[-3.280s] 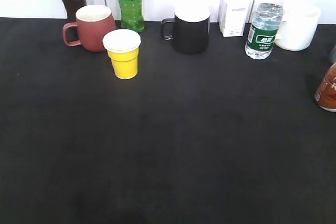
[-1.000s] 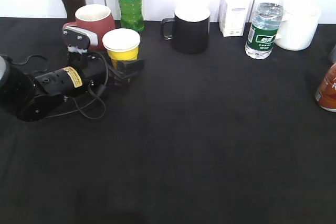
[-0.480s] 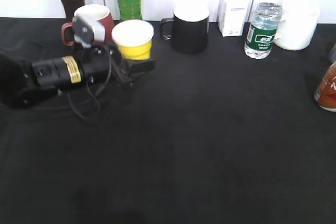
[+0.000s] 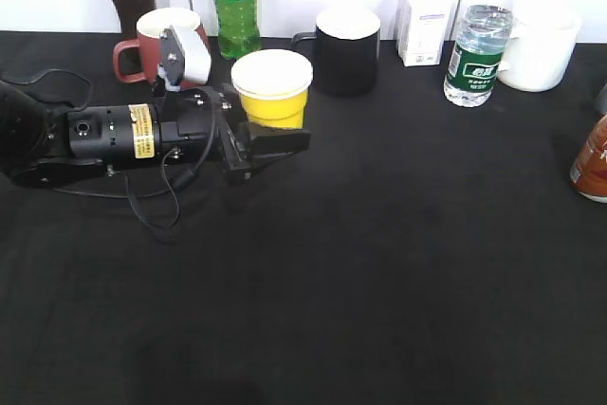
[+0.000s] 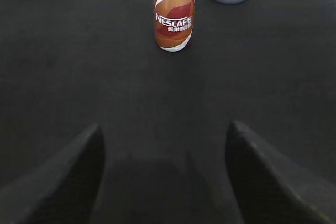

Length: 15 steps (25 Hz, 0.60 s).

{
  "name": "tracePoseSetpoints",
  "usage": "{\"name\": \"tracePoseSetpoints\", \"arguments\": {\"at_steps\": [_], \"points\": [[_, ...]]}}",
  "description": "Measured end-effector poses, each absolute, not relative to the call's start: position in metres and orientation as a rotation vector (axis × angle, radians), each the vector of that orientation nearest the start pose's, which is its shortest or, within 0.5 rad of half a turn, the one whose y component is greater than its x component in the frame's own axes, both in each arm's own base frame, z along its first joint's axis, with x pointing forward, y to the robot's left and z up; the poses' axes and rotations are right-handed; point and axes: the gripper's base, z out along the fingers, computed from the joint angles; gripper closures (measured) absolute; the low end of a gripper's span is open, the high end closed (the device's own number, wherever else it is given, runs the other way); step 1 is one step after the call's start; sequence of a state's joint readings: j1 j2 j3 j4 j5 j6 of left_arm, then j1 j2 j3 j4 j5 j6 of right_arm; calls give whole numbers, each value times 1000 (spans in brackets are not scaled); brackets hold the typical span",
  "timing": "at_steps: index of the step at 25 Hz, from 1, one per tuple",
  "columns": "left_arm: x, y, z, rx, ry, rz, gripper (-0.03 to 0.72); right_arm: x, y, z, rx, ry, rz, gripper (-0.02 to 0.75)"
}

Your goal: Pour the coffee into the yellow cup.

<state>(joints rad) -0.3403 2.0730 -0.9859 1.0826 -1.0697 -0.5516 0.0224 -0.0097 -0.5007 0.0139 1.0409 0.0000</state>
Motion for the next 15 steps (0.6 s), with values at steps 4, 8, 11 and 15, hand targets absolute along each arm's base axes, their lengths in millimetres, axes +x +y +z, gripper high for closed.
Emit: {"name": "tracePoseSetpoints", "arguments": {"at_steps": [4,8,11,15], "points": [[331,-194,137,1072,1506,-944,205,-1,0,283,-23,2020,14,177],[331,-194,137,1072,1502,-948,205,62,0,312,-28,1895,-4,177],[331,-194,137,1072,1502,-948,205,109,2,284,-33,1810,0,177],[331,-194,137,1072,1502,-948,205,124,3,257,-25,1622,18,177]]}}
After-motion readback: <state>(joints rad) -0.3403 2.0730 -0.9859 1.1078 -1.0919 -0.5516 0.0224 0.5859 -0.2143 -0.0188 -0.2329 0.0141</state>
